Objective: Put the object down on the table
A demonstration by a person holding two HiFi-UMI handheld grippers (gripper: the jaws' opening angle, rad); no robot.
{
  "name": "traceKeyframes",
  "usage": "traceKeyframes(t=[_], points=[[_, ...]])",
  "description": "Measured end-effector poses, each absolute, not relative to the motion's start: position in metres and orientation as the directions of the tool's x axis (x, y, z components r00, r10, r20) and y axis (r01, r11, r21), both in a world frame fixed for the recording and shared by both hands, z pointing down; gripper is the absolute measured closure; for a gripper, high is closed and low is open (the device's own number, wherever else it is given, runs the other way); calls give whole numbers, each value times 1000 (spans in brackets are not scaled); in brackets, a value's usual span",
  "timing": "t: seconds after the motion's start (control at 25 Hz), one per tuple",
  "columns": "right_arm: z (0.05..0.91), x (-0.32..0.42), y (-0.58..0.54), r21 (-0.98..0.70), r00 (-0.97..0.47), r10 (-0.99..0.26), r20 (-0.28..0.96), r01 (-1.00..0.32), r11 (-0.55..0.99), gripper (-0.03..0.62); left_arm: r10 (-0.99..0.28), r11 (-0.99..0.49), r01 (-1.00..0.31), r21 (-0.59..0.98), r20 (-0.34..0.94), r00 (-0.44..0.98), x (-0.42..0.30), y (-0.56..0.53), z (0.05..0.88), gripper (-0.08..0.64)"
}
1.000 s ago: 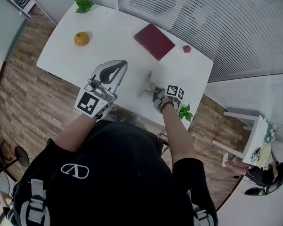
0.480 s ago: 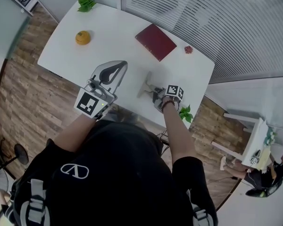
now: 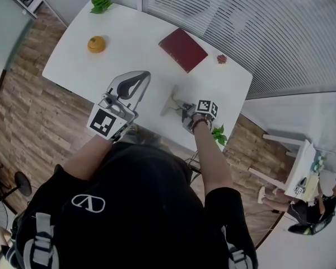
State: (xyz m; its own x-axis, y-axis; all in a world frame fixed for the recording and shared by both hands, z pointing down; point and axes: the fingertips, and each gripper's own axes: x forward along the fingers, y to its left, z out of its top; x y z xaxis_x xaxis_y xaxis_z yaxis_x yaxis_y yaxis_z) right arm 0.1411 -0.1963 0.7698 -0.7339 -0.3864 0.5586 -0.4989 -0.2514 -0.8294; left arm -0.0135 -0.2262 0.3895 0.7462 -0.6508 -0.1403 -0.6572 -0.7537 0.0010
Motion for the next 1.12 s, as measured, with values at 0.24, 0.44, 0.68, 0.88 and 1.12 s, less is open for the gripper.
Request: traceKeyframes(t=[0.24, 0.44, 0.68, 0.88, 1.12], points=[[758, 161, -191, -833, -722, -416, 553, -496, -245, 484, -644, -760, -649, 9, -138, 752, -12, -227, 393, 555], [702, 188, -201, -863, -694, -535, 482, -481, -153, 498, -626, -775, -631, 11, -139, 767, -3, -229, 393, 555], [573, 190, -221, -840, -657, -678, 329, -532, 108, 523, -582, -808, -589, 1, -154, 799, 21, -227, 385, 555], [493, 179, -222, -628, -586, -754, 298, -715, 307, 542, -551, -828, -560, -14, -163, 819, 35, -226, 378, 555], [429, 175, -209, -141, -416, -882, 220, -909, 393, 559, -526, -840, -542, -40, -185, 830, 42, -219, 364, 555]])
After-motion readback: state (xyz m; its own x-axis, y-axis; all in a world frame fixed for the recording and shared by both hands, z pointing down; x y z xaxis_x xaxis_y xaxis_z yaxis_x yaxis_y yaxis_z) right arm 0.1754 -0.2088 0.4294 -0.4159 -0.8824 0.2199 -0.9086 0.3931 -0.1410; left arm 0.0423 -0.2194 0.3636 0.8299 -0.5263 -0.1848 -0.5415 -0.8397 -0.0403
